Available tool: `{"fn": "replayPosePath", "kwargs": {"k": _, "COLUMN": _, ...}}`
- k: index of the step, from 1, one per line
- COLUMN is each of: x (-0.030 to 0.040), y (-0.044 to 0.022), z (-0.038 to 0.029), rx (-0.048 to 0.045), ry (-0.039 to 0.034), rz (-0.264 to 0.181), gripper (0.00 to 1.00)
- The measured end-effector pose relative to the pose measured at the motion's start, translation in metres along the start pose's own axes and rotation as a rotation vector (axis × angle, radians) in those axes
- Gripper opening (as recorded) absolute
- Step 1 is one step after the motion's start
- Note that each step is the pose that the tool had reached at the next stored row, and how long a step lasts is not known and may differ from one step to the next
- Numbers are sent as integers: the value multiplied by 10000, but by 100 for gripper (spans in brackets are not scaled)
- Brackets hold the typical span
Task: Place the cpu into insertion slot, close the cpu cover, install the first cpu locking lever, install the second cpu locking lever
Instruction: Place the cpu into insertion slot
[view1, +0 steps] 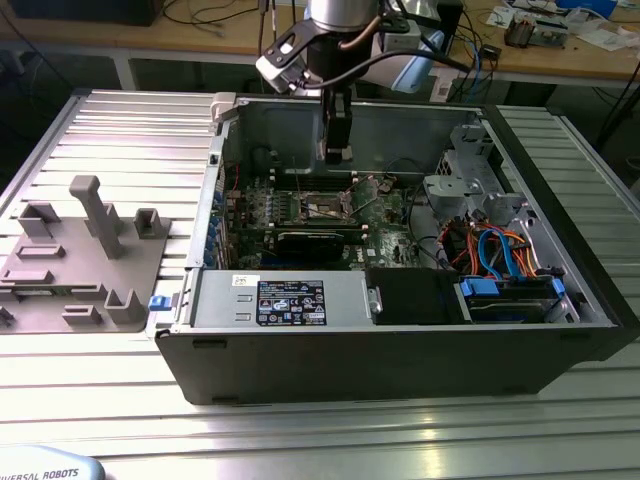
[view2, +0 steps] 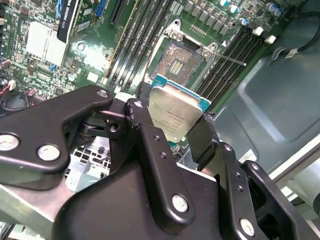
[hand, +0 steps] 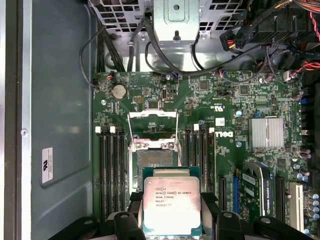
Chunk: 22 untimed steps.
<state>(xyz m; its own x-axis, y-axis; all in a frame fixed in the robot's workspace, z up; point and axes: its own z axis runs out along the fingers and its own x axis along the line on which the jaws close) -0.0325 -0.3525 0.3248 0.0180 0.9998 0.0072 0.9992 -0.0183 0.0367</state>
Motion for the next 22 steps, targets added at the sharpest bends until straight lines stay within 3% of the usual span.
{"fn": "replayPosePath", "kwargs": {"k": 22, "x": -1, "y": -3, "z": 64, "rx": 1, "ry": -1, "rz": 0, "gripper": 54}}
